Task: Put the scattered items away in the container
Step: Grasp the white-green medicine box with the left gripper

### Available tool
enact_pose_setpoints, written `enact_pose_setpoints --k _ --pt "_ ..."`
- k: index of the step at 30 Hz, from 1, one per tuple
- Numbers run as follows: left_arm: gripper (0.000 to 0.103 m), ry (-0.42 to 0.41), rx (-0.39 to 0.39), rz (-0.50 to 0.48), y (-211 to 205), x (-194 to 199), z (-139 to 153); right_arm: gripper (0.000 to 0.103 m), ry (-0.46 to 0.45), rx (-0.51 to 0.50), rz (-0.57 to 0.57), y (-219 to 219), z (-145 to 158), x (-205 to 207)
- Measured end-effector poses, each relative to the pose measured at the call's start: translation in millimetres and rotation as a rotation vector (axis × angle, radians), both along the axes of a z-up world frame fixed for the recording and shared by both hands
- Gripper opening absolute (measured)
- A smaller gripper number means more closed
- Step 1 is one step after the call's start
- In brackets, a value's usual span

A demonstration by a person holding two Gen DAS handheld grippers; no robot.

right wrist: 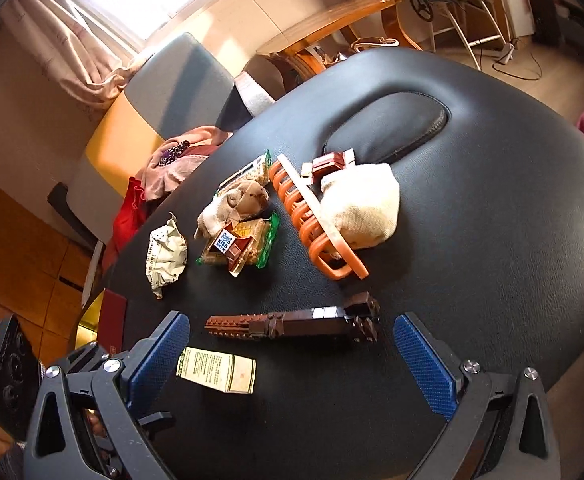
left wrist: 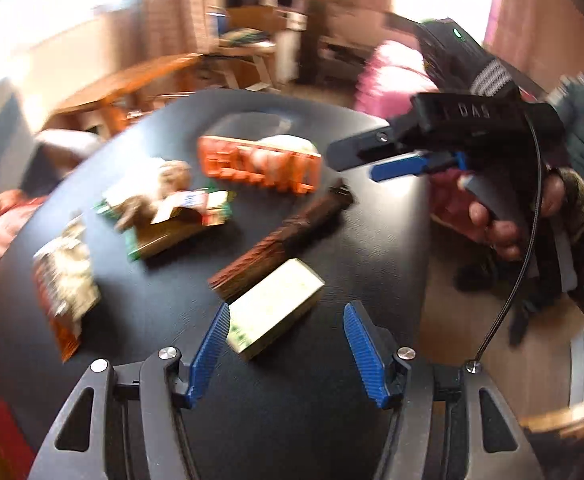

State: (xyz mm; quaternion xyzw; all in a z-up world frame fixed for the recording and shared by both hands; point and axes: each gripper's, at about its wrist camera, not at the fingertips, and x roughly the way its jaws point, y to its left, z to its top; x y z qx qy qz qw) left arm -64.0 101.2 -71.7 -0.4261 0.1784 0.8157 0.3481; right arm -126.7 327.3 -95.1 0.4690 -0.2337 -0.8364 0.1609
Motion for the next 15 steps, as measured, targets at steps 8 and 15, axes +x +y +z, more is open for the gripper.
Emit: enact_pose_setpoints --k 8,15 --pt "0.058 -0.04 -0.085 -0.076 17.0 -24.1 -23.4 0.103 0.015 -0.038 -0.005 1.6 -1.6 9.8" --pt "0.044 -0.048 -0.088 -0.014 8.7 -23.0 -28.1 0.103 0.003 -0.021 0.004 0.7 -8.7 4.6"
